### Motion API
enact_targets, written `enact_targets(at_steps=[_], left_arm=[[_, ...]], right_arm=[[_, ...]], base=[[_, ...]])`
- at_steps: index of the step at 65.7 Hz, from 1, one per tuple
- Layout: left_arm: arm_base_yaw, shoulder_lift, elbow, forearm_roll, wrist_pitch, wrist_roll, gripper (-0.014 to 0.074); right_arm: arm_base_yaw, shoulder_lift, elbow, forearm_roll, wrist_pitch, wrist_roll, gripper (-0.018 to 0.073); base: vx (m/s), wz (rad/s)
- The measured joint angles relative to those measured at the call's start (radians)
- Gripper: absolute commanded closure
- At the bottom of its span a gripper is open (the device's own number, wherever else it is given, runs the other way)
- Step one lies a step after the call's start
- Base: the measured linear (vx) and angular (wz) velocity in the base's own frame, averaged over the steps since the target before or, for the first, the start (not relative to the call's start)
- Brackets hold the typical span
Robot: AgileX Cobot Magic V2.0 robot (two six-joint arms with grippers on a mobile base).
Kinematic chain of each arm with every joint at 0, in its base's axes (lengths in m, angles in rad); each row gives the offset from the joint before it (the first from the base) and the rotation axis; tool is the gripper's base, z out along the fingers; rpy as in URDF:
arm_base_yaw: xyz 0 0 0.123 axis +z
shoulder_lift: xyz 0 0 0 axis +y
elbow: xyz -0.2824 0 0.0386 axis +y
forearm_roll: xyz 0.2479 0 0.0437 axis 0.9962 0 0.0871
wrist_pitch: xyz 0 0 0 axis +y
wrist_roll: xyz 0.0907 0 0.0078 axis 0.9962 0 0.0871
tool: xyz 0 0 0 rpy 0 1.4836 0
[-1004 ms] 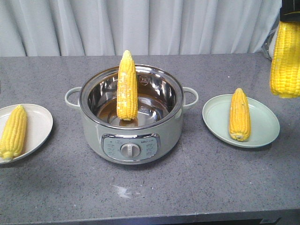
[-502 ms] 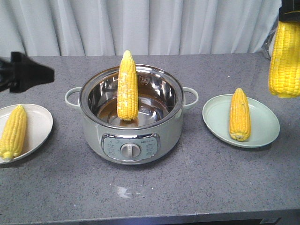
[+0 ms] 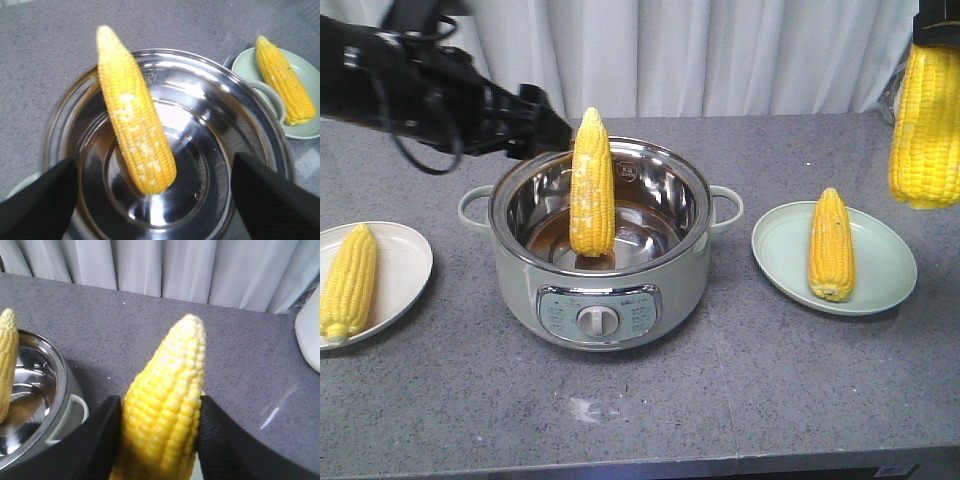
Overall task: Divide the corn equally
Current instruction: 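Reach the left gripper into the pot to the last cob, then grasp the last cob with the left gripper and lift it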
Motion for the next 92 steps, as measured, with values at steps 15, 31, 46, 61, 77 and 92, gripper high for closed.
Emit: enact_targets(at_steps=[15, 31, 46, 61, 77, 92], left_arm=[[-0.099, 0.133, -0.07, 0.13, -0.053, -0.127, 0.001], [-0.122, 0.226, -0.074, 0.265, -0.098, -0.29, 0.001], [-0.122, 0.288, -0.074, 0.306, -0.115, -0.329, 0.001], [-0.122, 0.336, -0.074, 0.306, -0.143, -0.335, 0.001], [-0.122, 0.369, -0.079, 0.306, -0.156, -0.336, 0.0053], [-0.122, 0.378, -0.083, 0.306, -0.172, -0.336, 0.03]], right_arm=[[0.0, 0.0, 0.0, 0.0, 0.0, 0.0, 0.0441], [0.0, 0.0, 0.0, 0.0, 0.0, 0.0, 0.0442], [0.0, 0.0, 0.0, 0.0, 0.0, 0.0, 0.0442], [0.0, 0.0, 0.0, 0.002, 0.0, 0.0, 0.0442], [0.0, 0.0, 0.0, 0.003, 0.0, 0.0, 0.0441], [0.0, 0.0, 0.0, 0.003, 0.001, 0.0, 0.044]], base=[[0.0, 0.0], [0.0, 0.0], [0.0, 0.0], [0.0, 0.0], [0.0, 0.0], [0.0, 0.0]])
